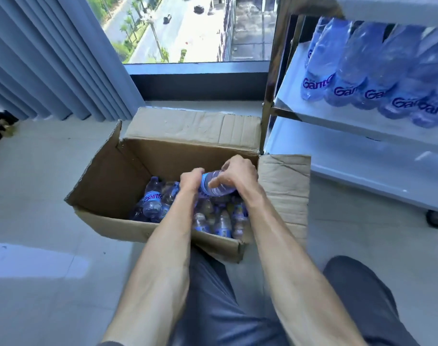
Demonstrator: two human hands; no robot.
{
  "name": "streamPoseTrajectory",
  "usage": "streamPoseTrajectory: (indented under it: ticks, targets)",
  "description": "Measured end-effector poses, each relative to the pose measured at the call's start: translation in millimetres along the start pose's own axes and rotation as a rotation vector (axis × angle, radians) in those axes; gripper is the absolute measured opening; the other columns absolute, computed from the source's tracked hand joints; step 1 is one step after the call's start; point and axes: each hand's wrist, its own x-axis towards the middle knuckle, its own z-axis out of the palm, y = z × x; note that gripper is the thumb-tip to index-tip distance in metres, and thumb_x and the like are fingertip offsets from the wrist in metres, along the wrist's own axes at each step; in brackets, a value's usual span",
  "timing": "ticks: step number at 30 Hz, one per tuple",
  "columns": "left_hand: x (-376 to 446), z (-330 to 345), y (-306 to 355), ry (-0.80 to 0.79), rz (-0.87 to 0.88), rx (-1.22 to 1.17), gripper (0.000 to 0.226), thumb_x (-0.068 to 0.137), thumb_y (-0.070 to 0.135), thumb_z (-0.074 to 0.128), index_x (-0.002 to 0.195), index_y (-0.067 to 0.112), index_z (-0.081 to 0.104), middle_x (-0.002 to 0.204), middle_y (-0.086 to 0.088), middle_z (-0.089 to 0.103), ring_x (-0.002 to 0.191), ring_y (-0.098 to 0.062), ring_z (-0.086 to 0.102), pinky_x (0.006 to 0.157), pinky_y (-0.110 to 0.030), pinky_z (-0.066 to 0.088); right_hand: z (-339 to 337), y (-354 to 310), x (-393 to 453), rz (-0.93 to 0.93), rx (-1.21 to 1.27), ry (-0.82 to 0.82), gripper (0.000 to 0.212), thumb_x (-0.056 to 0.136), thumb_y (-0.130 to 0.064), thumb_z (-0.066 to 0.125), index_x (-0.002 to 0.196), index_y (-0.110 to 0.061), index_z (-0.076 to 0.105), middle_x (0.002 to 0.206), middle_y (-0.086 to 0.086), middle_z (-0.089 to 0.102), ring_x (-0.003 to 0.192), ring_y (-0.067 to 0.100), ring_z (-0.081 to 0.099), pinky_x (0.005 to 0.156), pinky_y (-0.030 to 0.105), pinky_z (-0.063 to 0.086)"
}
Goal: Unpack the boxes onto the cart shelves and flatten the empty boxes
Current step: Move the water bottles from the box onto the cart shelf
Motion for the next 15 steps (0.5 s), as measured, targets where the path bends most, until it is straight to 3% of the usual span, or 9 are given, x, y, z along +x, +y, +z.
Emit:
streamPoseTrajectory:
  ticks: [1, 3, 5, 7, 9, 11, 13, 15]
  targets:
    - [-9, -1, 9, -0.038, -0.030, -0.093, 0.033, 0.085, 0.020, 0.065, 0.110, -0.001, 0.064, 0.110, -0.013, 0.064, 0.083, -0.029, 0.066, 0.068, -0.041, 0.057, -17, 0, -6, -0.037, 0.013, 0.025, 0.068, 0.048, -0.047, 0.092, 0.108, -0.024, 0.073, 0.108, 0.003, 0.072, 0.106, 0.022, 0.066, 0.079, 0.027, 0.049]
    - [-28, -2, 23, -0.170, -0.054, -0.196, 0.047, 0.089, 0.025, 0.061, 0.130, 0.004, 0.056, 0.114, -0.011, 0.059, 0.089, -0.029, 0.061, 0.062, -0.039, 0.055, -48, -3, -23, -0.110, 0.012, 0.067, 0.060, 0.051, -0.051, 0.089, 0.100, -0.020, 0.076, 0.097, 0.005, 0.073, 0.096, 0.022, 0.068, 0.073, 0.026, 0.050]
    - [-48, 3, 32, -0.243, -0.037, -0.263, 0.052, 0.091, 0.029, 0.056, 0.139, 0.008, 0.052, 0.122, -0.010, 0.060, 0.101, -0.030, 0.061, 0.072, -0.044, 0.056, -72, 3, -40, -0.178, 0.033, 0.116, 0.056, 0.053, -0.055, 0.086, 0.093, -0.017, 0.076, 0.086, 0.004, 0.073, 0.084, 0.019, 0.068, 0.067, 0.025, 0.048]
    - [-71, 15, 40, -0.255, -0.020, -0.404, 0.049, 0.092, 0.027, 0.051, 0.136, 0.005, 0.055, 0.131, -0.012, 0.062, 0.111, -0.032, 0.063, 0.086, -0.047, 0.056, -94, 20, -56, -0.253, 0.125, 0.199, 0.060, 0.051, -0.058, 0.085, 0.095, -0.018, 0.076, 0.091, -0.001, 0.073, 0.084, 0.015, 0.066, 0.067, 0.023, 0.046]
    - [-98, 36, 46, -0.213, -0.018, -0.495, 0.047, 0.091, 0.025, 0.050, 0.132, 0.002, 0.058, 0.130, -0.017, 0.063, 0.108, -0.032, 0.065, 0.071, -0.040, 0.059, -116, 43, -71, -0.314, 0.235, 0.294, 0.066, 0.052, -0.057, 0.085, 0.106, -0.020, 0.072, 0.104, -0.005, 0.071, 0.093, 0.012, 0.064, 0.072, 0.020, 0.043]
    - [-124, 63, 47, -0.190, 0.022, -0.606, 0.038, 0.093, 0.023, 0.048, 0.123, 0.003, 0.060, 0.125, -0.018, 0.064, 0.097, -0.031, 0.064, 0.055, -0.034, 0.057, -135, 70, -82, -0.355, 0.359, 0.398, 0.064, 0.055, -0.051, 0.086, 0.108, -0.019, 0.069, 0.105, -0.006, 0.070, 0.092, 0.009, 0.063, 0.072, 0.021, 0.043]
    - [-157, 95, 47, -0.236, 0.050, -0.749, 0.021, 0.096, 0.022, 0.041, 0.105, 0.009, 0.055, 0.111, -0.019, 0.062, 0.091, -0.032, 0.059, 0.064, -0.037, 0.057, -153, 98, -91, -0.360, 0.586, 0.492, 0.059, 0.057, -0.039, 0.087, 0.106, -0.014, 0.067, 0.096, -0.005, 0.068, 0.083, 0.009, 0.062, 0.070, 0.019, 0.048]
    - [-189, 127, 48, -0.219, 0.019, -0.806, 0.014, 0.094, 0.021, 0.037, 0.101, 0.012, 0.045, 0.105, -0.017, 0.052, 0.088, -0.030, 0.054, 0.064, -0.033, 0.052, -170, 126, -98, -0.383, 0.801, 0.516, 0.060, 0.061, -0.024, 0.085, 0.114, -0.009, 0.063, 0.104, -0.003, 0.065, 0.088, 0.009, 0.061, 0.074, 0.013, 0.049]
